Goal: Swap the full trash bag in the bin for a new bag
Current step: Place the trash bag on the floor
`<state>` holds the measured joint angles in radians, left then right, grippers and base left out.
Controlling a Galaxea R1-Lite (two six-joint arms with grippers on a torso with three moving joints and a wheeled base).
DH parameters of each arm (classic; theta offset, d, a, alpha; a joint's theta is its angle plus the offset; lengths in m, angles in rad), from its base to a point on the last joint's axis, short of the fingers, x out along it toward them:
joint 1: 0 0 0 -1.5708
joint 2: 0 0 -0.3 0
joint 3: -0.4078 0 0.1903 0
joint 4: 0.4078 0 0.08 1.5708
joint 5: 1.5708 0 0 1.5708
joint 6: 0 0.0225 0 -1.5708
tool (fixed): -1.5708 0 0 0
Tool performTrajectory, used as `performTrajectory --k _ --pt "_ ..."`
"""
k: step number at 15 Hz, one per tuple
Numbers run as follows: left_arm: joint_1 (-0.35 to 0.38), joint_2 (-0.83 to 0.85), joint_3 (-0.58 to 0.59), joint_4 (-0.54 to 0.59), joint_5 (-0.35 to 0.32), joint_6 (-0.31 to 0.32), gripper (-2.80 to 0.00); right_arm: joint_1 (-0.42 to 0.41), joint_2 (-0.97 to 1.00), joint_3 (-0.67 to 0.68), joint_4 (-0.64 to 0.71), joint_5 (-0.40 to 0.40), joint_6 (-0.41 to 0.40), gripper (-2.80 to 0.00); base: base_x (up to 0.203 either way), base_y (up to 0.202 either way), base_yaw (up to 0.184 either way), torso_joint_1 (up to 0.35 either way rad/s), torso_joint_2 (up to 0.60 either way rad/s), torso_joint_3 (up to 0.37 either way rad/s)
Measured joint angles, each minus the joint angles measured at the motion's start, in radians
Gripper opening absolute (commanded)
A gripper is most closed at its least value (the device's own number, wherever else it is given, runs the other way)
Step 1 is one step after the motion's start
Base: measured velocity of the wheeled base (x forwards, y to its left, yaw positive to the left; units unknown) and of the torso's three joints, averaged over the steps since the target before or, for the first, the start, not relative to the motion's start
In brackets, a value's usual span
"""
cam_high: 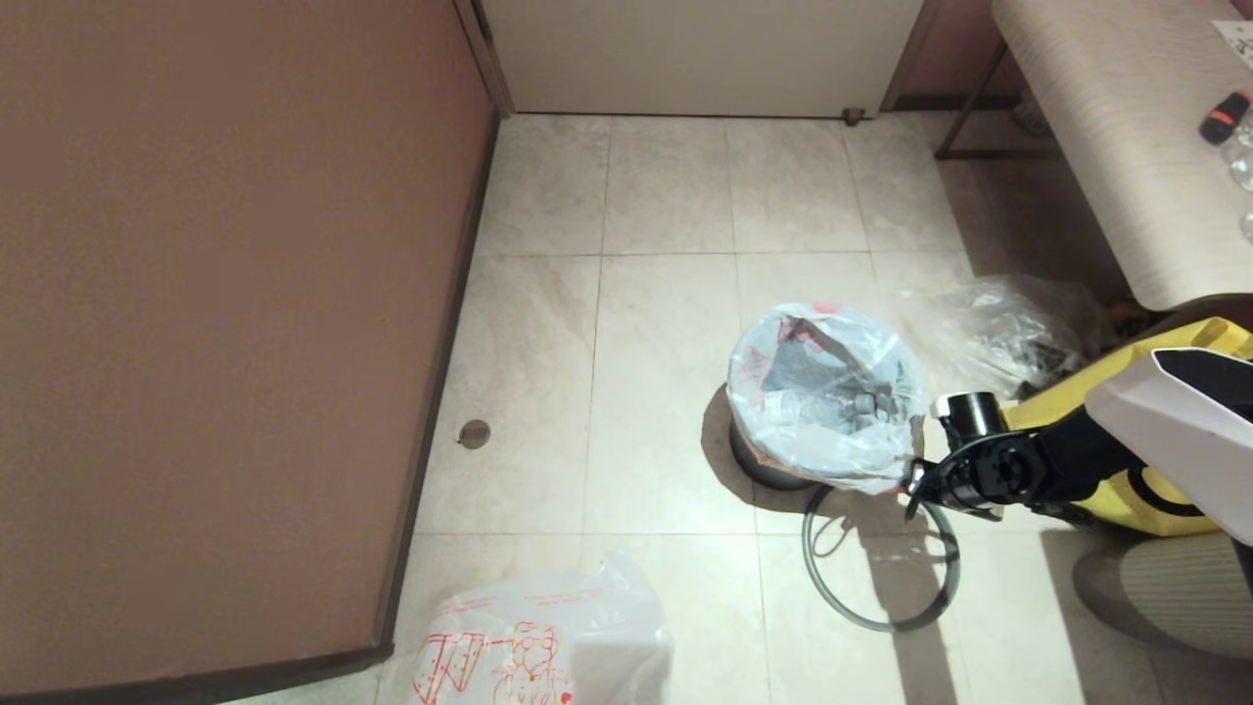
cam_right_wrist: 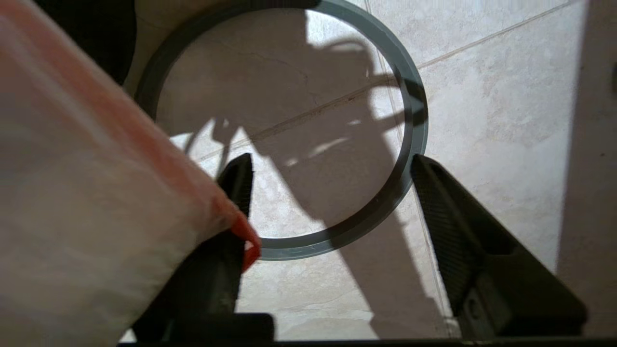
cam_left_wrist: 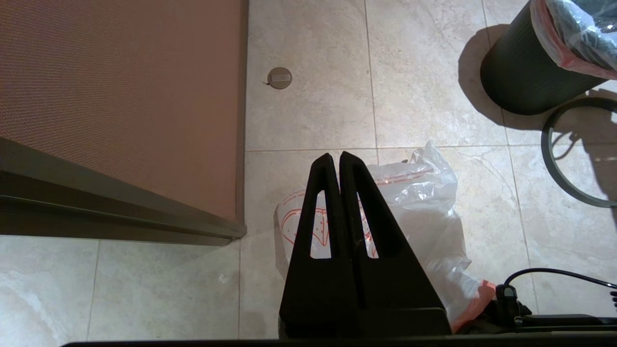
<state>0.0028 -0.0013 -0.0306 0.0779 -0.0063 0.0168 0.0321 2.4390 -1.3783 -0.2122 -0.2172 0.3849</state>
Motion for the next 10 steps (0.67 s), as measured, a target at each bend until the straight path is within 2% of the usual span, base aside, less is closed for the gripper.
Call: performTrajectory --k 5,7,10 --pt "0.0 0.0 0.0 0.0 -0.001 0.0 -2.8 0.005 -0.084 0.049 0.011 0.003 0.012 -2.8 0.0 0.0 0.0 0.0 0.0 0.0" --pt "0.0 0.0 0.0 0.0 0.0 0.0 -2.8 0.021 -0.136 0.082 0.02 0.019 0.068 -2.8 0.0 0.0 0.0 0.0 0.0 0.0" --pt "0.0 0.0 0.0 0.0 0.001 0.0 -2.8 0.054 -0.226 0.102 0.103 0.054 0.136 -2.8 0.0 0.0 0.0 0.0 0.0 0.0"
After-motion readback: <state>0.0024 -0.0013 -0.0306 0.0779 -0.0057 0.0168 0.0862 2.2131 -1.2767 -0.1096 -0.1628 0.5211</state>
